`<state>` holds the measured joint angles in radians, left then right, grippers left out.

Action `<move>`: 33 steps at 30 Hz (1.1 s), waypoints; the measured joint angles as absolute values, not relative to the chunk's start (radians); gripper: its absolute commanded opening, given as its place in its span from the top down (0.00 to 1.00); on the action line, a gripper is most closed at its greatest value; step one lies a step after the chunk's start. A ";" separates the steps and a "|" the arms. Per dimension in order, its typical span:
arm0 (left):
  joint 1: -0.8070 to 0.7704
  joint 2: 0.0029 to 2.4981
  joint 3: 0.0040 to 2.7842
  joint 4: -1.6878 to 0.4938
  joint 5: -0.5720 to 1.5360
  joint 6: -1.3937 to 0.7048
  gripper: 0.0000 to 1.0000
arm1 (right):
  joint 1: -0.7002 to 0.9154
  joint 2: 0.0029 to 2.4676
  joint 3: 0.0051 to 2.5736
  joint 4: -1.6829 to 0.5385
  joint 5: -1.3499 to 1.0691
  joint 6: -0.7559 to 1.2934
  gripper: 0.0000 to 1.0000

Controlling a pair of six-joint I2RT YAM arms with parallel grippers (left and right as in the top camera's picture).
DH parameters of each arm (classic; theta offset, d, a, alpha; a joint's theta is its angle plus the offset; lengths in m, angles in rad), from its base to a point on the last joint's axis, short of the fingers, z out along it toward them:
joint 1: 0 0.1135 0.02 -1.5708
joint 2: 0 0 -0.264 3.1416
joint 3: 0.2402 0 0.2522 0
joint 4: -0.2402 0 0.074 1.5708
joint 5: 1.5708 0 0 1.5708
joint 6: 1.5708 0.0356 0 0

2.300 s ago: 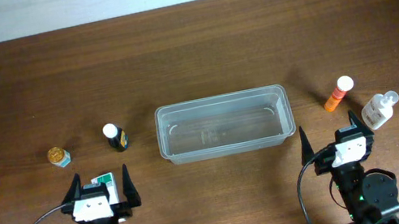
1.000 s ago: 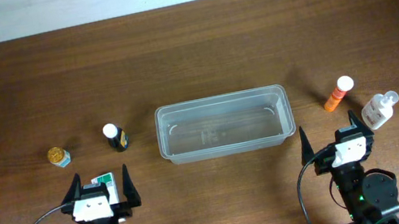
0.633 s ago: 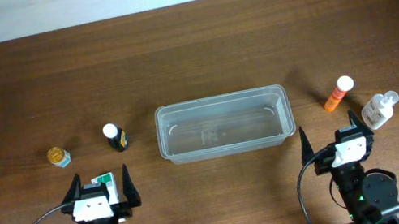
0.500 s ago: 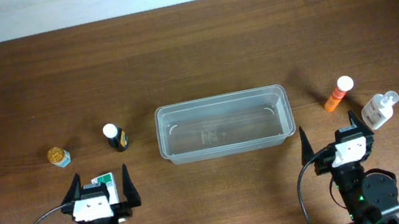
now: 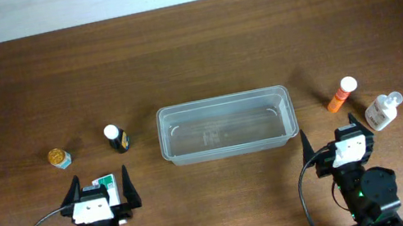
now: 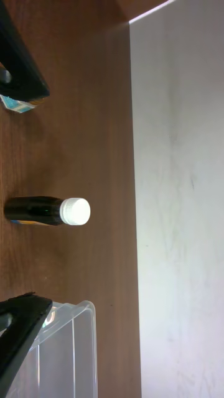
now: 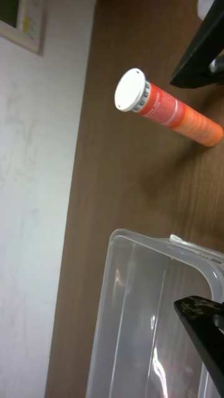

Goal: Pack container

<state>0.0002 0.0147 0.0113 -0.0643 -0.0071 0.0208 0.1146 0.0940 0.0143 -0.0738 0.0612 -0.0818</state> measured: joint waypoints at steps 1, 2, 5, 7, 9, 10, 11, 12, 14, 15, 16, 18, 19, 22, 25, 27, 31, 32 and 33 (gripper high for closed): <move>0.000 0.015 0.011 -0.065 -0.007 0.021 0.01 | 0.115 0.096 0.015 -0.074 0.061 -0.074 0.02; 0.000 0.015 0.012 -0.067 -0.007 0.021 0.01 | 0.115 0.096 0.017 -0.076 0.062 -0.061 0.02; 0.000 0.025 0.049 -0.097 -0.007 0.018 0.01 | 0.115 0.103 0.060 -0.113 0.075 -0.016 0.02; 0.000 0.044 0.086 -0.124 -0.007 0.018 0.01 | 0.115 0.115 0.105 -0.144 0.093 0.006 0.02; 0.000 0.097 0.162 -0.167 -0.007 0.017 0.00 | 0.115 0.147 0.199 -0.188 0.121 0.040 0.02; 0.000 0.117 0.189 -0.182 -0.007 0.017 0.01 | 0.115 0.162 0.237 -0.222 0.129 0.050 0.02; 0.000 0.154 0.228 -0.207 -0.008 0.017 0.01 | 0.115 0.188 0.278 -0.256 0.137 0.056 0.02; 0.000 0.200 0.273 -0.226 -0.008 0.017 0.01 | 0.115 0.228 0.334 -0.295 0.143 0.062 0.02; 0.000 0.277 0.343 -0.248 -0.011 0.017 0.00 | 0.115 0.299 0.419 -0.340 0.152 0.072 0.02; 0.000 0.321 0.382 -0.258 -0.012 0.017 0.01 | 0.115 0.342 0.467 -0.368 0.154 0.075 0.02; 0.000 0.367 0.422 -0.271 -0.012 0.017 0.01 | 0.115 0.387 0.515 -0.397 0.157 0.077 0.02; 0.000 0.458 0.498 -0.307 -0.013 0.017 0.01 | 0.115 0.490 0.617 -0.467 0.160 0.079 0.02; 0.000 0.509 0.538 -0.334 -0.012 0.017 0.01 | 0.113 0.554 0.678 -0.510 0.161 0.082 0.02; 0.000 0.661 0.658 -0.437 -0.013 0.017 0.00 | 0.099 0.688 0.804 -0.612 0.159 0.103 0.02; 0.000 0.806 0.782 -0.567 -0.013 0.017 0.00 | 0.039 0.848 0.968 -0.727 0.127 0.125 0.02; 0.000 0.900 0.865 -0.662 -0.015 0.017 0.01 | -0.020 0.955 1.082 -0.806 0.076 0.132 0.01; 0.000 1.066 1.020 -0.824 -0.014 0.017 0.01 | -0.144 1.168 1.307 -0.988 -0.023 0.139 0.02; 0.000 1.096 1.045 -0.846 -0.011 0.017 0.00 | -0.171 1.223 1.359 -1.035 -0.042 0.139 0.02; 0.000 1.126 1.070 -0.865 -0.007 0.017 0.01 | -0.192 1.275 1.403 -1.073 -0.057 0.136 0.02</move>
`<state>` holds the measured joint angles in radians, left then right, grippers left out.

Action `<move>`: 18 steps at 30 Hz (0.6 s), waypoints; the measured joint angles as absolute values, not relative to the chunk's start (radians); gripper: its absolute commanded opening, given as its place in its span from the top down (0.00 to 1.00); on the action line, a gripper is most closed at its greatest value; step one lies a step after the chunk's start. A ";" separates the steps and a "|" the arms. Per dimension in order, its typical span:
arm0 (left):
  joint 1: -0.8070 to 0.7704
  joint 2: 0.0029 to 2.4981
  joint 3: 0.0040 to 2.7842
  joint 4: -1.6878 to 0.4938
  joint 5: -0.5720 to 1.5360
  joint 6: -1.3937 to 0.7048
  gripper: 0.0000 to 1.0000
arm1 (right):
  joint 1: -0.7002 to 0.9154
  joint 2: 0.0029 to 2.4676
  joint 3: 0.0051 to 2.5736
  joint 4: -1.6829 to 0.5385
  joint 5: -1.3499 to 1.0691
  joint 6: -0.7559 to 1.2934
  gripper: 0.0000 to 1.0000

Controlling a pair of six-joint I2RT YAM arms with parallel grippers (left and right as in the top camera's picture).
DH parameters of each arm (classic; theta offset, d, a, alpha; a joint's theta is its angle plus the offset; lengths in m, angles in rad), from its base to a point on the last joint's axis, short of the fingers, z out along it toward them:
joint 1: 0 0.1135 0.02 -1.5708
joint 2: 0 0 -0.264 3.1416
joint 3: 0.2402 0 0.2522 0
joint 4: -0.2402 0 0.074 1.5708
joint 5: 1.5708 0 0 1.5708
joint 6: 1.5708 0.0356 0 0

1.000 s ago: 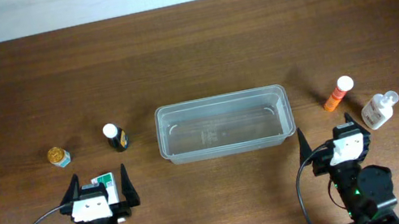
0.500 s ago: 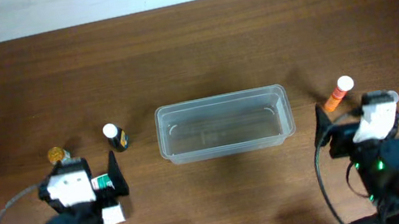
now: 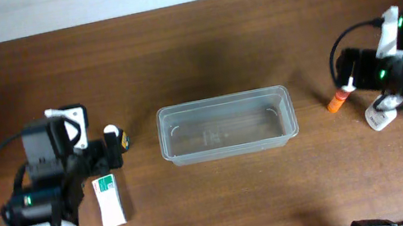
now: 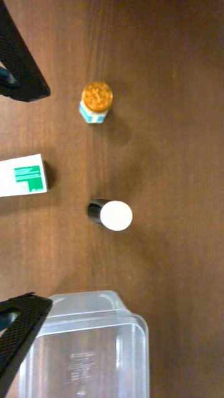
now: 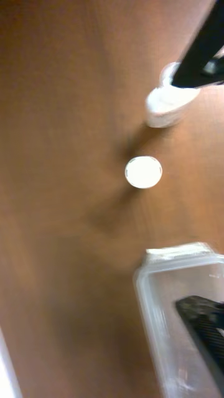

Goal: Pack container
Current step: 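Move the right gripper to the orange Redoxon tube and grasp it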

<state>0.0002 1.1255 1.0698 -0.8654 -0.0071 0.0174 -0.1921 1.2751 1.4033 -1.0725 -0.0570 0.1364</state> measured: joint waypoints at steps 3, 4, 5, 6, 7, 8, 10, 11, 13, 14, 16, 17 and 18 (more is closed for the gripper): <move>0.000 1.197 1.109 -0.883 0.016 0.017 0.01 | -0.233 1.423 1.503 -1.147 -0.085 0.134 0.02; 0.000 1.213 1.111 -0.883 0.023 0.017 0.01 | -0.239 1.458 1.517 -1.153 -0.090 0.134 0.02; 0.000 1.227 1.111 -0.884 0.027 0.017 0.01 | -0.243 1.497 1.526 -1.156 -0.096 0.134 0.01; 0.000 1.240 1.111 -0.888 0.031 0.017 0.00 | -0.245 1.531 1.529 -1.161 -0.099 0.133 0.00; 0.000 1.250 1.111 -0.890 0.034 0.017 0.00 | -0.246 1.564 1.530 -1.169 -0.102 0.132 0.01; 0.000 1.257 1.111 -0.891 0.036 0.017 0.01 | -0.246 1.595 1.530 -1.179 -0.105 0.131 0.00; 0.000 1.266 1.111 -0.891 0.039 0.017 0.01 | -0.246 1.654 1.530 -1.192 -0.109 0.131 0.01; 0.000 1.267 1.111 -0.891 0.041 0.017 0.00 | -0.246 1.682 1.530 -1.197 -0.110 0.131 0.01; 0.000 1.268 1.111 -0.891 0.043 0.017 0.01 | -0.246 1.734 1.530 -1.204 -0.114 0.131 0.01; 0.000 1.268 1.111 -0.891 0.043 0.017 0.01 | -0.246 1.760 1.530 -1.208 -0.115 0.131 0.00; 0.000 1.268 1.111 -0.891 0.046 0.017 0.00 | -0.246 1.805 1.530 -1.213 -0.115 0.130 0.04; 0.000 1.268 1.111 -0.891 0.046 0.017 0.01 | -0.246 1.826 1.530 -1.216 -0.116 0.130 0.07; 0.000 1.268 1.111 -0.891 0.046 0.017 0.01 | -0.246 1.846 1.530 -1.220 -0.118 0.127 0.13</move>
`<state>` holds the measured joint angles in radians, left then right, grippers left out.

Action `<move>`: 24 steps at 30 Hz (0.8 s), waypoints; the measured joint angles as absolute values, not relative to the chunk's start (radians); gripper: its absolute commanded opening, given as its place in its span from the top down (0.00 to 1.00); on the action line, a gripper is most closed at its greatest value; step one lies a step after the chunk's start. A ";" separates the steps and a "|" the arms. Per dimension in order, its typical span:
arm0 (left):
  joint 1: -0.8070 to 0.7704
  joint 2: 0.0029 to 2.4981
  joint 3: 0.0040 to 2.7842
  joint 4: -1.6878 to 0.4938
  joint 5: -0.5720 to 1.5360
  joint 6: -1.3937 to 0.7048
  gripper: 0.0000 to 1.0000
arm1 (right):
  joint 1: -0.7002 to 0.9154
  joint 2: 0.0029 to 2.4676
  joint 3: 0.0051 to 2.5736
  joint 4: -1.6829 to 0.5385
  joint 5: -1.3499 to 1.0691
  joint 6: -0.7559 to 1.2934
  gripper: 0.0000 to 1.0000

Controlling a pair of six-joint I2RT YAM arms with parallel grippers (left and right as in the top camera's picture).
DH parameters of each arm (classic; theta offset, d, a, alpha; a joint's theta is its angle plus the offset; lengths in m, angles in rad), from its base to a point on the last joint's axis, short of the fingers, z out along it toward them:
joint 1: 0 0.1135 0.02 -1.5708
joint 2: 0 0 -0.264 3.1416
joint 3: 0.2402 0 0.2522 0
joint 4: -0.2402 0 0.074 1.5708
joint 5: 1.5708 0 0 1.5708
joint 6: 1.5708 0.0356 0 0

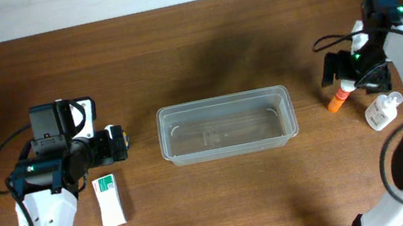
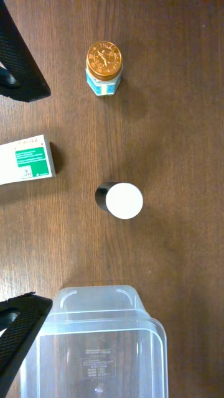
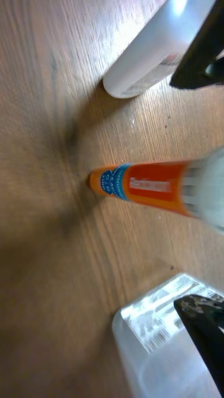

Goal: Pack container
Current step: 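Move the right gripper to the orange Redoxon tube and grasp it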

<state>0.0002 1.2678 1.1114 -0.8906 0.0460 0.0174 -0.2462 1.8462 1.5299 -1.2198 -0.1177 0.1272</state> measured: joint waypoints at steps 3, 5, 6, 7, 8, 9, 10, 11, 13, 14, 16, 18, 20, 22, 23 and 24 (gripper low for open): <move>0.000 1.268 1.111 -0.891 0.046 0.017 0.01 | -0.246 1.886 1.530 -1.225 -0.118 0.128 0.24; 0.000 1.268 1.111 -0.891 0.046 0.017 0.01 | -0.246 1.896 1.530 -1.226 -0.118 0.127 0.33; 0.000 1.268 1.111 -0.891 0.046 0.017 0.01 | -0.246 1.896 1.530 -1.227 -0.118 0.128 0.38; 0.000 1.268 1.111 -0.891 0.046 0.017 0.01 | -0.246 1.896 1.530 -1.226 -0.118 0.130 0.41; 0.000 1.268 1.111 -0.891 0.046 0.017 0.01 | -0.246 1.896 1.530 -1.227 -0.119 0.130 0.45; 0.000 1.268 1.111 -0.891 0.046 0.017 0.01 | -0.246 1.897 1.530 -1.226 -0.118 0.127 0.47; 0.000 1.268 1.111 -0.891 0.046 0.017 0.00 | -0.246 1.897 1.530 -1.226 -0.118 0.128 0.50; 0.000 1.268 1.111 -0.891 0.046 0.017 0.01 | -0.246 1.897 1.530 -1.227 -0.119 0.127 0.53; 0.000 1.268 1.111 -0.891 0.046 0.017 0.01 | -0.246 1.897 1.530 -1.229 -0.118 0.128 0.60; 0.000 1.268 1.111 -0.891 0.046 0.017 0.01 | -0.246 1.897 1.530 -1.230 -0.118 0.125 0.64; 0.000 1.268 1.111 -0.891 0.046 0.017 0.01 | -0.246 1.897 1.530 -1.232 -0.117 0.128 0.66; 0.000 1.268 1.111 -0.891 0.046 0.017 0.01 | -0.246 1.897 1.530 -1.235 -0.113 0.129 0.69; 0.000 1.268 1.111 -0.891 0.046 0.017 0.00 | -0.246 1.897 1.530 -1.235 -0.109 0.128 0.74; 0.000 1.268 1.111 -0.891 0.046 0.017 0.01 | -0.246 1.897 1.530 -1.234 -0.106 0.126 0.80; 0.000 1.268 1.111 -0.891 0.046 0.017 0.01 | -0.246 1.897 1.530 -1.234 -0.105 0.128 0.83; 0.000 1.268 1.111 -0.891 0.046 0.017 0.01 | -0.246 1.897 1.530 -1.234 -0.102 0.126 0.86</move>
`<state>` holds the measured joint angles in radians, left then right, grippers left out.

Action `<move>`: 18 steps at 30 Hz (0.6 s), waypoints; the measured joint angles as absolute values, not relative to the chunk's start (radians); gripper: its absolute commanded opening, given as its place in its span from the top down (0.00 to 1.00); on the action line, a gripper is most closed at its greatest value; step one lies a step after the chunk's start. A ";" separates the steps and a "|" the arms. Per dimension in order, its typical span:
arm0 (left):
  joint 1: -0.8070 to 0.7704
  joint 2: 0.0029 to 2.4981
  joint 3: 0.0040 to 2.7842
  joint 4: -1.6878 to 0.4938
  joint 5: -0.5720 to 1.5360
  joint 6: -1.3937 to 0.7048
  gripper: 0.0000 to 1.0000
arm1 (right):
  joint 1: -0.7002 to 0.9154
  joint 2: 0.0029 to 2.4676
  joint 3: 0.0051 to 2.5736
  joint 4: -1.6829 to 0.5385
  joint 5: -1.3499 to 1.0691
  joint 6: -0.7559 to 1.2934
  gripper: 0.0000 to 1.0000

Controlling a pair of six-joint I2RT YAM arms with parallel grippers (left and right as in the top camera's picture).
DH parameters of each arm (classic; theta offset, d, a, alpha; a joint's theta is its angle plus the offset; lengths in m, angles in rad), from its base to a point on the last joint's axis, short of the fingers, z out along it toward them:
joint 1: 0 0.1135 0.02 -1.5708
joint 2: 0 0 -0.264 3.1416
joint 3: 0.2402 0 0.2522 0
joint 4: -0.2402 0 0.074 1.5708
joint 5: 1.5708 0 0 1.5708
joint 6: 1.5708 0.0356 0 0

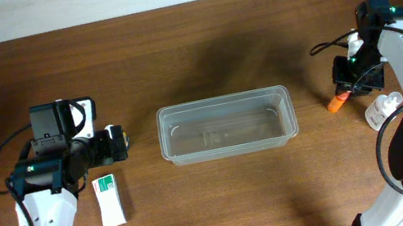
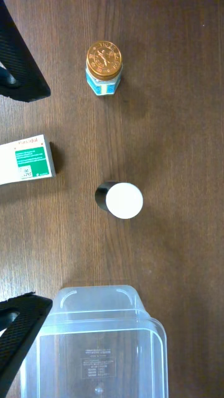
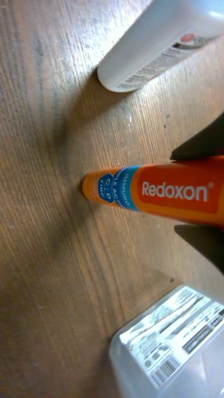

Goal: Pack container
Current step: 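Move the right gripper to the orange Redoxon tube and grasp it, then carry the tube into the container with the right gripper and release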

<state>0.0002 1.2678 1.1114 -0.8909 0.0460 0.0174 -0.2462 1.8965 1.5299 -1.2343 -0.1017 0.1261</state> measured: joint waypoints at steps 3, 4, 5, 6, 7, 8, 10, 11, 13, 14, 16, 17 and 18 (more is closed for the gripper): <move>0.000 1.268 1.111 -0.891 0.046 0.017 0.00 | -0.246 1.895 1.533 -1.234 -0.099 0.126 0.88; 0.000 1.268 1.111 -0.891 0.046 0.017 0.01 | -0.246 1.895 1.536 -1.238 -0.099 0.123 0.89; 0.000 1.268 1.111 -0.891 0.046 0.017 0.01 | -0.246 1.893 1.540 -1.245 -0.099 0.121 0.89; 0.000 1.268 1.111 -0.891 0.046 0.017 0.01 | -0.246 1.889 1.549 -1.259 -0.099 0.119 0.89; 0.000 1.268 1.111 -0.891 0.046 0.017 0.01 | -0.246 1.881 1.560 -1.277 -0.099 0.117 0.89; 0.000 1.268 1.111 -0.891 0.046 0.017 0.01 | -0.244 1.869 1.574 -1.297 -0.099 0.113 0.89; 0.000 1.268 1.111 -0.891 0.046 0.017 0.01 | -0.238 1.832 1.607 -1.342 -0.099 0.098 0.89; 0.000 1.268 1.111 -0.891 0.046 0.017 0.01 | -0.231 1.808 1.628 -1.367 -0.099 0.089 0.89; 0.000 1.268 1.111 -0.891 0.046 0.017 0.01 | -0.202 1.750 1.666 -1.407 -0.099 0.070 0.89; 0.000 1.268 1.111 -0.891 0.046 0.017 0.01 | -0.181 1.718 1.682 -1.419 -0.100 0.060 0.89; 0.000 1.268 1.111 -0.891 0.046 0.017 0.01 | -0.128 1.652 1.705 -1.430 -0.103 0.043 0.88; 0.000 1.268 1.111 -0.891 0.046 0.017 0.01 | -0.094 1.621 1.711 -1.430 -0.104 0.039 0.88; 0.000 1.268 1.111 -0.891 0.046 0.017 0.00 | -0.059 1.592 1.715 -1.431 -0.106 0.033 0.88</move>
<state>0.0002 1.2678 1.1114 -0.8906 0.0460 0.0174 -0.0586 1.5917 1.7153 -1.4315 -0.1062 0.0334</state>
